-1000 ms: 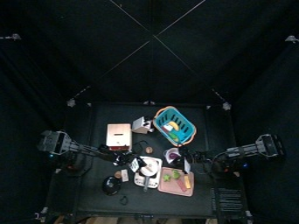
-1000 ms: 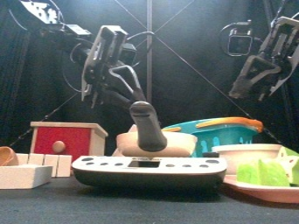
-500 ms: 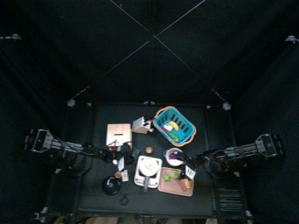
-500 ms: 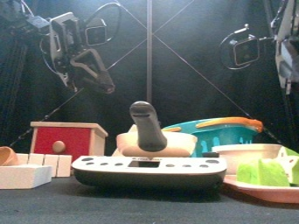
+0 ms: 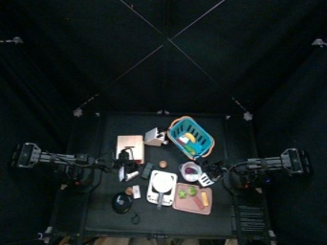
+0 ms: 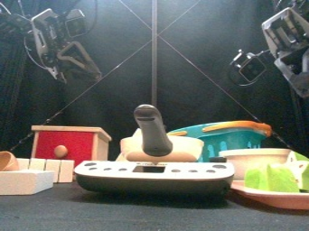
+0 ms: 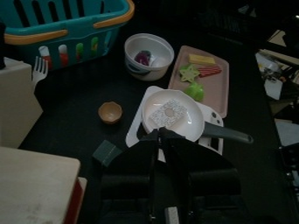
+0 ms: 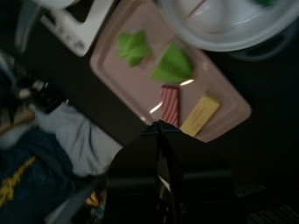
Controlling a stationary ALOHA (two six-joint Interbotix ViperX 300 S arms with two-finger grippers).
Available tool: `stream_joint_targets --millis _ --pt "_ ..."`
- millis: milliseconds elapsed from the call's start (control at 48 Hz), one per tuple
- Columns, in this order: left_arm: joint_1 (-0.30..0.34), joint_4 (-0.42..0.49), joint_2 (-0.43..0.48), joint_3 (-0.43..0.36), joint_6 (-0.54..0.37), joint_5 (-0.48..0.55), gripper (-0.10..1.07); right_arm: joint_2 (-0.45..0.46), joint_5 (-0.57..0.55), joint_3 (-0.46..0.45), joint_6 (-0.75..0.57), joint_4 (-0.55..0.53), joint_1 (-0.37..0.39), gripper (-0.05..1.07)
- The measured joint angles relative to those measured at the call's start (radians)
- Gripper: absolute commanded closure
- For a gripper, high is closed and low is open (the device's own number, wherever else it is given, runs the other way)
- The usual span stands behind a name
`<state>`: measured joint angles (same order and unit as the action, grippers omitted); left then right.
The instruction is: Grab egg block
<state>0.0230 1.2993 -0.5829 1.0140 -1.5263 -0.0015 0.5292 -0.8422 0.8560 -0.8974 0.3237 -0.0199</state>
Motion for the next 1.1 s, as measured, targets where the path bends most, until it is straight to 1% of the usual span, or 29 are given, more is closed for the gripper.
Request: stream_joint_targets --millis 104,188,250,271,375,396,417,438,521,625,708,812,958,1104 --pt "0.000 0.002 -0.018 0.028 -0.002 0.000 0.43 0.006 0.000 0.002 -0.179 -0.110 -0.089 1.00" --pt "0.000 -0.008 -0.018 0.048 -0.002 0.000 0.43 0.015 0.026 0.015 -0.342 -0.215 -0.175 1.00" --pt "0.000 -0.011 -0.021 0.049 -0.002 -0.002 0.43 0.017 0.049 0.029 -0.453 -0.285 -0.232 1.00" --pt "0.000 -0.011 -0.021 0.049 -0.002 -0.003 0.43 0.015 0.060 0.035 -0.508 -0.319 -0.256 1.00" --pt "-0.002 -0.011 -0.023 0.049 -0.002 -0.009 0.44 0.005 0.074 0.055 -0.719 -0.460 -0.359 1.00" --pt "-0.002 -0.011 -0.023 0.049 -0.002 -0.009 0.43 0.003 0.074 0.055 -0.742 -0.477 -0.370 1.00" --pt "-0.002 -0.011 -0.023 0.049 -0.002 -0.008 0.44 -0.005 0.074 0.061 -0.815 -0.525 -0.400 1.00" --pt "-0.002 -0.012 -0.023 0.049 -0.002 -0.008 0.44 -0.008 0.074 0.063 -0.853 -0.546 -0.416 1.00" --pt "0.003 -0.012 -0.021 0.049 -0.002 -0.005 0.44 -0.026 0.071 0.069 -0.986 -0.641 -0.486 1.00" --pt "0.011 -0.011 -0.023 0.046 -0.002 -0.002 0.44 -0.055 0.040 0.075 -1.124 -0.726 -0.565 1.00" --pt "0.015 -0.003 -0.023 0.046 -0.002 -0.002 0.44 -0.081 0.005 0.075 -1.186 -0.744 -0.612 0.99" --pt "0.015 0.035 -0.023 0.046 -0.002 0.000 0.44 -0.115 -0.032 0.074 -1.206 -0.727 -0.649 0.91" --pt "0.015 0.104 -0.021 0.046 -0.002 -0.003 0.44 -0.146 -0.043 0.069 -1.206 -0.687 -0.657 0.72" --pt "0.005 0.135 -0.023 0.041 -0.002 -0.005 0.44 -0.170 -0.043 0.069 -1.206 -0.683 -0.657 0.58"
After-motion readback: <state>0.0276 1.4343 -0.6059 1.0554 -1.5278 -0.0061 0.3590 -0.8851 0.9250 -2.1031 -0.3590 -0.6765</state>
